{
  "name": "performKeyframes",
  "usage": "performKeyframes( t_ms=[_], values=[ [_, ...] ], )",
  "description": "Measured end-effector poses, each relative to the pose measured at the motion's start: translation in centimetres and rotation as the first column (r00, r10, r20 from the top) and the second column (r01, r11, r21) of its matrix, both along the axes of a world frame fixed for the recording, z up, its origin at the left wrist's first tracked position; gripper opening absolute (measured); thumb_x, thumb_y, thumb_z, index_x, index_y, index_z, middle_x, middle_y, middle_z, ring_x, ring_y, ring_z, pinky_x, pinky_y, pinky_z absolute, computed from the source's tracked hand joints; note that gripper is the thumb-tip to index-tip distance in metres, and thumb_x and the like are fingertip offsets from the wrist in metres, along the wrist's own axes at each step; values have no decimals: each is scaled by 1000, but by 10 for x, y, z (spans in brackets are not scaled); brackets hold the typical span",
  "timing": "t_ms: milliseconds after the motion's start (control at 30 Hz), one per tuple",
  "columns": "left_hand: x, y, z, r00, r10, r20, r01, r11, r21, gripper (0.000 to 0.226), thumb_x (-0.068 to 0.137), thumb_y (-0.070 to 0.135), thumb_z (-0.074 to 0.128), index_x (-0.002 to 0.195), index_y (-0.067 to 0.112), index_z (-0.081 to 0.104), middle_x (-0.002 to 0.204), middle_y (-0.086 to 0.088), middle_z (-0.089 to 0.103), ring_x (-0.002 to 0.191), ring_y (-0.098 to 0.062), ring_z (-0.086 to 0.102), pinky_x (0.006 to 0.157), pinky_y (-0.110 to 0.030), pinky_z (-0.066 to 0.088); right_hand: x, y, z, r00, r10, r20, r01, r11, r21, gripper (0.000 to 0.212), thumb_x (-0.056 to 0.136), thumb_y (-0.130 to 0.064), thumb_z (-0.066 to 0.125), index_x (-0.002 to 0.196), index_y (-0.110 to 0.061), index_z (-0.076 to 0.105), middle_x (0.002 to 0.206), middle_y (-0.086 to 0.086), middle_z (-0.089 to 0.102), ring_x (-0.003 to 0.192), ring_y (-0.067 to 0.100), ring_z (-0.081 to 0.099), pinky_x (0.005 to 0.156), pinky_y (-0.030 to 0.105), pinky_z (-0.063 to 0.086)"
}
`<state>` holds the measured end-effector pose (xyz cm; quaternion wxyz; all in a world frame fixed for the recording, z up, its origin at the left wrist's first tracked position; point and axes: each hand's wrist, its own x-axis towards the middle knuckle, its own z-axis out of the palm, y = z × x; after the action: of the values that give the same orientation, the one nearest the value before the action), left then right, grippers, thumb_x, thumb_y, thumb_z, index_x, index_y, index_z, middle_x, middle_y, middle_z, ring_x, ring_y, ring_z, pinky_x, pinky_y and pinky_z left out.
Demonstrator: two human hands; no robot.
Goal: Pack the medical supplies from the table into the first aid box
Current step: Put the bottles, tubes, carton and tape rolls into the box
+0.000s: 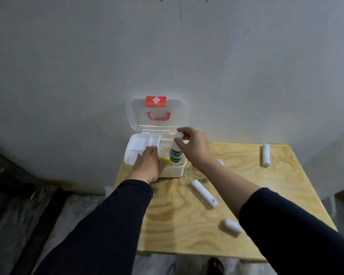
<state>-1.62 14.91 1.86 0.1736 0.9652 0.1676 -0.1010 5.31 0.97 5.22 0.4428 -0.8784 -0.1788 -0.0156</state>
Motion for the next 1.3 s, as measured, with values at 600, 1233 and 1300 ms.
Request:
performKeyframes(
  t_ms=[600, 1233, 1300],
  values=[
    [-12, 12, -21, 992, -122, -8, 123, 992, 36, 61, 103, 40, 25, 155, 13, 8, 159, -8, 24, 144, -28, 28, 120, -39, 16, -17, -3, -29, 976, -201, -85, 194, 978, -81, 31, 88, -9, 62, 119, -9, 62, 114, 12, 69, 109, 22, 63, 92, 34, 52],
    [-10, 8, -31, 993, -114, -37, 118, 984, 137, 58, 105, 38, 18, 155, 12, 5, 161, -6, 19, 147, -23, 22, 121, -35, 12, -44, -106, -112, 941, -320, -112, 242, 865, -440, 36, 84, 5, 52, 114, -6, 68, 131, 5, 59, 113, 28, 59, 89, 32, 47],
    [-10, 7, -30, 993, -115, -30, 118, 984, 135, 58, 105, 37, 19, 155, 12, 5, 161, -6, 20, 147, -22, 22, 121, -35, 12, -50, -107, -111, 952, -274, -134, 194, 882, -429, 38, 81, 4, 55, 115, -9, 67, 124, 6, 61, 109, 27, 60, 84, 32, 47]
  ],
)
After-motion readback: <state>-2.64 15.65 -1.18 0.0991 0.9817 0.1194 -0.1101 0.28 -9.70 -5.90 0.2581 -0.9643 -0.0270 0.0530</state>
